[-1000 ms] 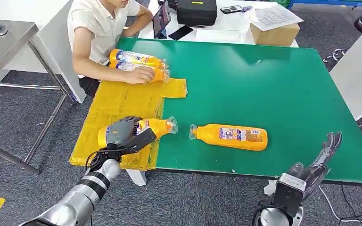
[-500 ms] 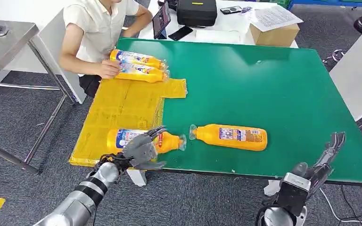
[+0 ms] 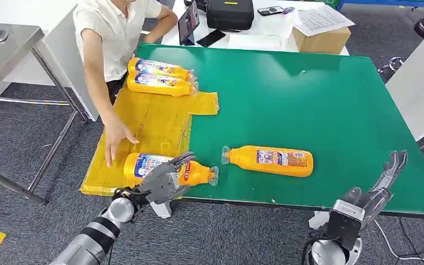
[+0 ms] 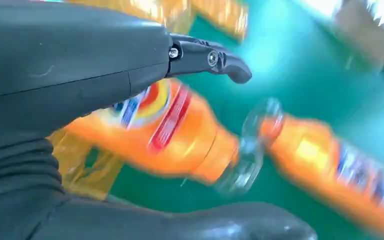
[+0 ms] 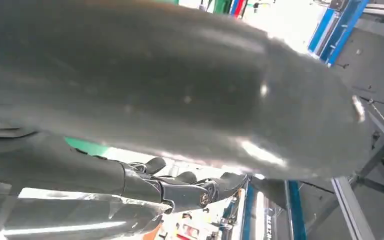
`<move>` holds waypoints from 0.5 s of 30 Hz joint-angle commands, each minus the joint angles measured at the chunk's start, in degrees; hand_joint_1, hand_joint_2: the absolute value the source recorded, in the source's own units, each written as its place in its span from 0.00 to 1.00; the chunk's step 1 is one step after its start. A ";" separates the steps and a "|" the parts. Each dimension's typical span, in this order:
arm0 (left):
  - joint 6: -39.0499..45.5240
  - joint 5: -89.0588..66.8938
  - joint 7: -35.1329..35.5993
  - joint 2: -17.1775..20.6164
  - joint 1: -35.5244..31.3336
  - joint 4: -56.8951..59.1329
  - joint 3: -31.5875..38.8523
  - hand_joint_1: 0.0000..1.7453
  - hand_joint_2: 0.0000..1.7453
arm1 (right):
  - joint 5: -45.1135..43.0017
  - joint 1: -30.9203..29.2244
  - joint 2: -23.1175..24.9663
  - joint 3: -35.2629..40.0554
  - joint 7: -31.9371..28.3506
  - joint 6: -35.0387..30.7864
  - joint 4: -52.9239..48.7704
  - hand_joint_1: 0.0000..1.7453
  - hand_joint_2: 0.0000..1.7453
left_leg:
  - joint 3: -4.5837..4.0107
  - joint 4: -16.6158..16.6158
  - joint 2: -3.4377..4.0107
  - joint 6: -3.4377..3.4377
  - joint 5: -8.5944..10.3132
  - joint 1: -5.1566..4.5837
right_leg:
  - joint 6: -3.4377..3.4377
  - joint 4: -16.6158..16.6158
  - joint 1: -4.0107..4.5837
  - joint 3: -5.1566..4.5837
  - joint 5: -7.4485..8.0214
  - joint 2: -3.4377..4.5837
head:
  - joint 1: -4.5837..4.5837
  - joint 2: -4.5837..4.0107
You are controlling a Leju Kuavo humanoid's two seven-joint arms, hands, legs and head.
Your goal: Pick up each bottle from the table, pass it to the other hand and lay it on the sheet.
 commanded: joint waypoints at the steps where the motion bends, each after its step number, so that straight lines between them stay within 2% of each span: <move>1: 11.31 2.45 -2.67 -6.41 7.54 -15.03 2.88 0.00 0.00 | 1.27 0.33 0.11 -1.87 0.17 0.13 1.38 0.00 0.00 | 0.00 0.00 -0.09 -0.06 -0.06 0.05 | -0.07 -0.03 0.04 0.04 -0.07 -0.03 | 0.04 0.00; 2: 12.40 4.15 -3.12 -7.31 8.66 -16.83 2.55 0.00 1.00 | 1.78 0.45 0.34 -2.08 0.17 0.13 1.62 0.00 0.00 | -0.07 -0.02 -0.12 -0.04 -0.05 0.02 | -0.05 -0.03 0.01 -0.01 -0.05 -0.03 | 0.04 0.00; 3: 14.40 5.20 -4.47 -7.96 9.66 -18.60 1.78 0.00 1.00 | 2.43 0.60 0.05 -1.54 0.17 0.13 2.40 0.00 0.00 | 0.02 0.01 -0.09 -0.07 -0.13 0.03 | -0.07 -0.02 0.03 0.08 -0.11 0.03 | 0.04 0.00; 4: 16.45 5.71 -4.98 -7.99 10.52 -19.93 0.18 0.00 1.00 | 2.84 0.65 -0.32 -0.87 0.17 0.13 3.53 0.00 1.00 | -0.04 0.03 -0.04 -0.06 -0.12 0.05 | -0.07 0.00 0.04 0.01 -0.08 0.04 | 0.04 0.00; 5: 20.46 9.68 -6.08 -7.35 11.19 -21.17 -2.86 0.00 1.00 | 5.20 0.58 -1.58 0.95 0.17 0.13 8.32 0.00 1.00 | 0.04 0.02 -0.05 -0.09 -0.16 0.06 | -0.10 -0.02 0.06 0.09 -0.12 0.04 | 0.02 0.00; 6: 20.27 11.27 -5.78 -7.55 12.58 -22.24 -3.95 0.00 1.00 | 9.80 0.04 -3.22 1.46 0.17 0.13 13.03 0.00 1.00 | 0.00 -0.01 -0.02 -0.06 -0.12 0.03 | -0.08 -0.05 0.04 0.03 -0.08 0.03 | 0.04 0.00; 8: 20.13 14.05 -5.80 -7.51 13.68 -22.78 -5.07 0.00 1.00 | 15.89 -0.93 -3.92 0.29 0.17 0.13 16.87 0.00 1.00 | 0.13 -0.13 -0.04 -0.06 -0.12 0.11 | -0.08 -0.25 0.11 0.23 -0.04 0.06 | 0.02 0.00; 9: 20.46 15.47 -6.27 -7.50 14.00 -22.63 -5.77 0.00 1.00 | 24.10 -1.85 -4.53 -2.63 0.17 0.13 18.79 0.00 1.00 | 0.12 -0.12 0.07 -0.07 -0.16 0.11 | -0.08 -0.24 0.12 0.19 -0.02 0.15 | 0.02 0.00; 10: 21.34 15.62 -6.87 -7.49 13.92 -22.36 -6.19 0.00 1.00 | 27.39 -2.35 -5.05 -4.04 0.17 0.13 19.21 0.00 1.00 | 0.05 -0.11 -0.01 -0.08 -0.15 0.08 | -0.06 -0.19 0.08 0.12 -0.02 0.06 | 0.02 0.00; 15: 21.16 16.15 -7.52 -6.86 13.90 -22.28 -8.62 0.00 1.00 | 32.62 -7.11 -9.91 -7.32 0.17 0.13 27.34 0.00 1.00 | 0.04 -0.09 -0.07 -0.08 -0.13 0.06 | -0.06 -0.19 0.06 0.11 -0.03 0.03 | 0.02 0.00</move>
